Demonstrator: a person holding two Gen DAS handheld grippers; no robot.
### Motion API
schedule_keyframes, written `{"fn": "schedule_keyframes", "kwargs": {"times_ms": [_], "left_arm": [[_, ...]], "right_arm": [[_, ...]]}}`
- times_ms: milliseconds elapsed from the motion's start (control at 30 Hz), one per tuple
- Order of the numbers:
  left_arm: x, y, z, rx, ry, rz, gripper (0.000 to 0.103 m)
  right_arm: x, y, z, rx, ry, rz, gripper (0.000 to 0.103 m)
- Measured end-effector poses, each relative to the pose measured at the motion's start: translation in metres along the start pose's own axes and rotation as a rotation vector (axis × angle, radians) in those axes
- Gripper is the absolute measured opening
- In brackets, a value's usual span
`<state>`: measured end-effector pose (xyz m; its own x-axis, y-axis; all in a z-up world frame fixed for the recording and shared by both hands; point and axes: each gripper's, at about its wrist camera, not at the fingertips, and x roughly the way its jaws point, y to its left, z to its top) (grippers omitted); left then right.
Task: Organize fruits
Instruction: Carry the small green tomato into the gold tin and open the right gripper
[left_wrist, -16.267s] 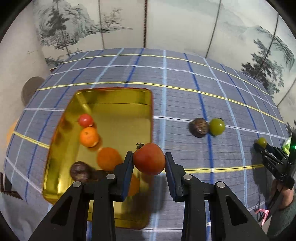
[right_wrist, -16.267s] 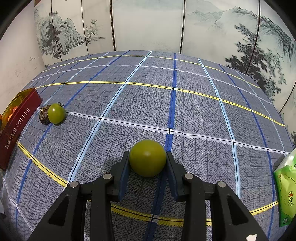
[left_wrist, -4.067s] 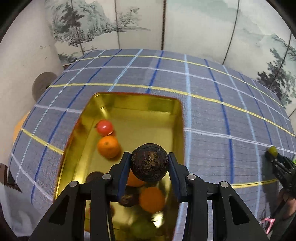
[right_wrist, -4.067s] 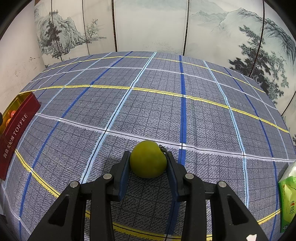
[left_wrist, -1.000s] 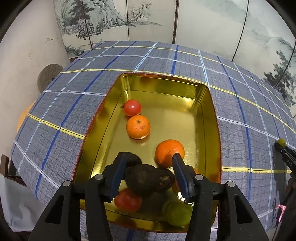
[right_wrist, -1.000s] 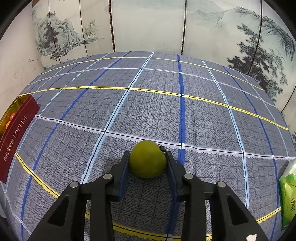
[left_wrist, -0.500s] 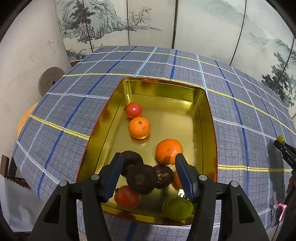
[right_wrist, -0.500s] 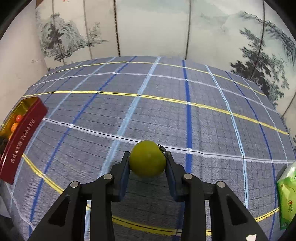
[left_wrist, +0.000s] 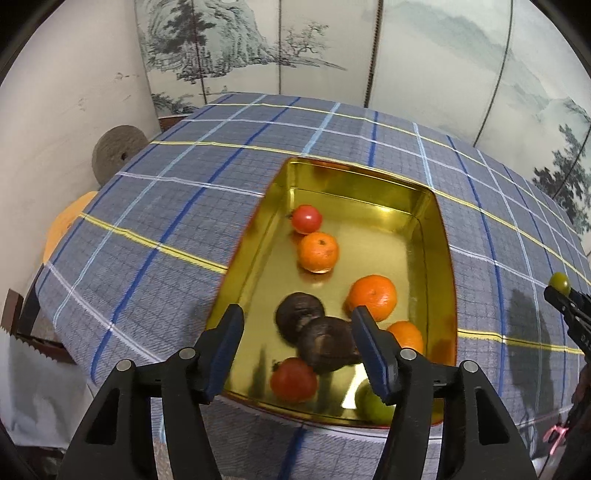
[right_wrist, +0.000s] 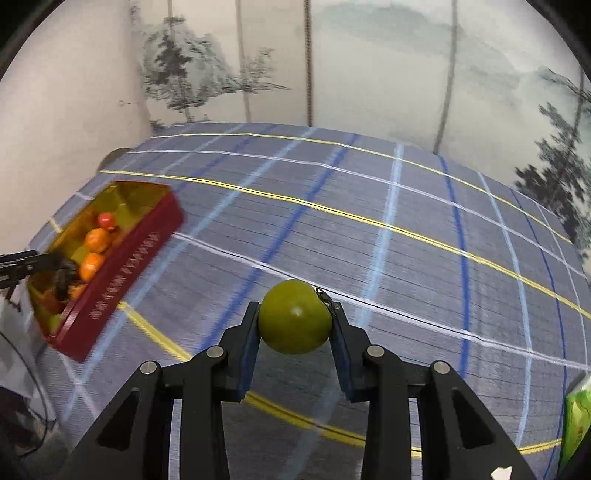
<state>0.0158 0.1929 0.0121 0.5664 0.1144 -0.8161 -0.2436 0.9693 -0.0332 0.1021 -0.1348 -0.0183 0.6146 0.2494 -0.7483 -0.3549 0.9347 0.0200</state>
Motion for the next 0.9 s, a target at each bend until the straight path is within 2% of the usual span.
{"fn": "schedule_keyframes", "kwargs": {"times_ms": [533,900], "left_arm": [[-0.011,0.048,-0.008,-0.091,-0.01,0.061,0.066],[-0.015,0.072,-0.019,-0.125,0.007,0.096,0.066]], "right_arm": [[-0.002,0.135,0.026,-0.195,-0.033,0.246,0.033],[0.016,0.194,0.024,-0.291,0.001,0.316,0.033]]}}
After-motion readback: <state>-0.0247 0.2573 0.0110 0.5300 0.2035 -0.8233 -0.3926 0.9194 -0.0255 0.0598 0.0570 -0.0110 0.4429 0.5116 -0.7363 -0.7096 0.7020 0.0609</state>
